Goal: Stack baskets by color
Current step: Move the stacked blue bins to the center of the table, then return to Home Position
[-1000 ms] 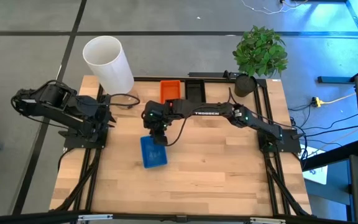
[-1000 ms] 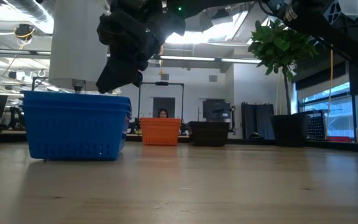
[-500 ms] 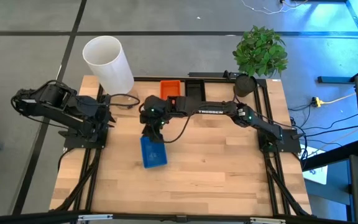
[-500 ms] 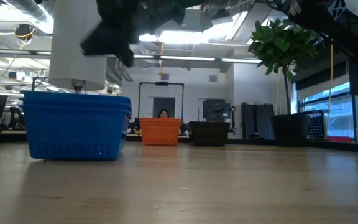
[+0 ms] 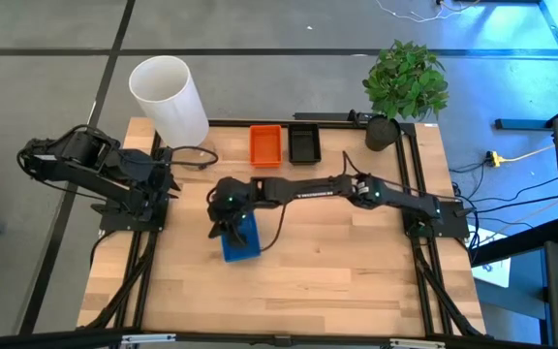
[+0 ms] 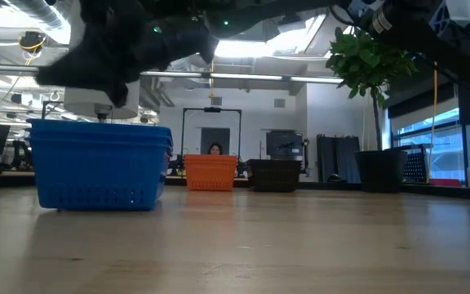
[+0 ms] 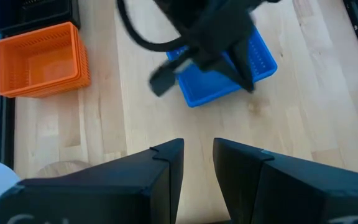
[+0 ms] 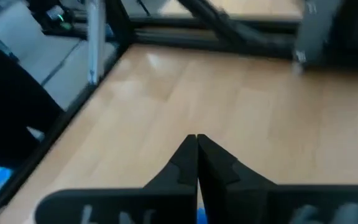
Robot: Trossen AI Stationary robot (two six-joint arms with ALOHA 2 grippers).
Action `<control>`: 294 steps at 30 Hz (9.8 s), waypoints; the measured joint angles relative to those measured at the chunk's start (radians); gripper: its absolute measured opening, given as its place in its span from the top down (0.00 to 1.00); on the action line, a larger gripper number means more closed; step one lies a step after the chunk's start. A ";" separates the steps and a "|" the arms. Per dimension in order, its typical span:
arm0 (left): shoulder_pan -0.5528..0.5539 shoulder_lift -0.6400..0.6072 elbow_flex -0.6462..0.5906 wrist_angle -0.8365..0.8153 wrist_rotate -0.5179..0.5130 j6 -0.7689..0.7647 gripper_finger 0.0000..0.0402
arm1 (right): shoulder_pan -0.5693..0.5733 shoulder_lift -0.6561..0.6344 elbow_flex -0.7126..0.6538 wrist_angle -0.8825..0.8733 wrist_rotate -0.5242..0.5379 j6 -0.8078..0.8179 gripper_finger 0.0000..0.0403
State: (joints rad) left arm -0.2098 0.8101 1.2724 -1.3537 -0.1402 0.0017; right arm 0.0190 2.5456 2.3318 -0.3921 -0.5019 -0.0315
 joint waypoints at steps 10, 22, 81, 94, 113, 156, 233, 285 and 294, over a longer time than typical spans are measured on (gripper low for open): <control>0.000 0.000 0.000 0.002 0.000 -0.001 0.81 | 0.019 0.035 0.002 -0.008 0.069 0.024 1.00; 0.000 0.000 0.000 0.004 0.000 -0.021 0.81 | 0.016 0.035 0.003 -0.129 0.144 0.031 1.00; 0.000 0.000 0.000 0.000 0.000 0.035 0.81 | 0.112 -0.188 -0.333 -0.679 0.325 0.262 1.00; 0.000 0.000 0.000 0.000 0.000 0.034 0.81 | 0.026 -0.188 -0.345 -0.804 0.479 0.122 1.00; 0.000 0.000 0.000 0.000 0.000 0.028 0.81 | -0.085 -0.191 -0.331 -0.905 0.654 -0.085 1.00; 0.000 -0.349 0.000 -0.044 -0.128 -0.206 1.00 | 0.002 -0.770 -0.029 -0.989 0.587 -0.055 1.00; 0.120 -0.803 -0.690 0.912 -0.027 0.112 1.00 | 0.034 -2.544 -1.865 0.002 0.570 0.134 1.00; 0.120 -0.804 -1.265 1.524 -0.026 0.087 1.00 | 0.033 -2.542 -2.325 0.563 0.431 0.016 1.00; 0.120 -0.804 -1.265 1.516 0.015 0.087 1.00 | 0.033 -2.542 -2.325 0.455 0.428 -0.031 0.99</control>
State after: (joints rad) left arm -0.0902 0.0060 0.0074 0.1624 -0.1254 0.0891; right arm 0.0517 0.0040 0.0071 0.0631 -0.0734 -0.0622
